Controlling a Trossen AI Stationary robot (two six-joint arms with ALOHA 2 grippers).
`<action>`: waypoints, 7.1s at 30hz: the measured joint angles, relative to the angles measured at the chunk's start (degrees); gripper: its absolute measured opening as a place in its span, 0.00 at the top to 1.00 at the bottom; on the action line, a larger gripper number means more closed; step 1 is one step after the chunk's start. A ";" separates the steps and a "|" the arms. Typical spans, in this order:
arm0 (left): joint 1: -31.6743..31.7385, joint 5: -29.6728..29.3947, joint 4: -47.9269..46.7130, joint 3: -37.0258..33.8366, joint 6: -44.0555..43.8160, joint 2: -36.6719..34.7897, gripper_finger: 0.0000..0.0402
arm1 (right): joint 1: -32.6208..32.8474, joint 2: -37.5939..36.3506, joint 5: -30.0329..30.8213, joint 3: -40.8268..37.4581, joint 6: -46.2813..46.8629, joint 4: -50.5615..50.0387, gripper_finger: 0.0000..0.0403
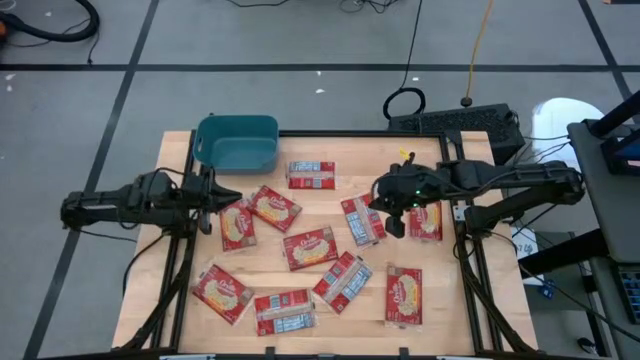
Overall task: Sort popcorn bags into baskets
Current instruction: Put the red popcorn bag into the blue bin
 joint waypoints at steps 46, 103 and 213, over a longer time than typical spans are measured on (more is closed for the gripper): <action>-8.66 0.09 22.29 16.09 12.81 54.63 0.91 | 25.53 5.35 14.74 -33.68 30.03 -7.61 0.53; -11.58 0.37 59.07 16.65 28.09 83.50 0.35 | 25.35 5.63 25.06 -33.75 0.39 46.70 1.00; -33.45 -46.13 0.61 37.35 52.14 69.64 0.58 | 12.24 34.08 11.82 -32.68 17.79 128.75 0.83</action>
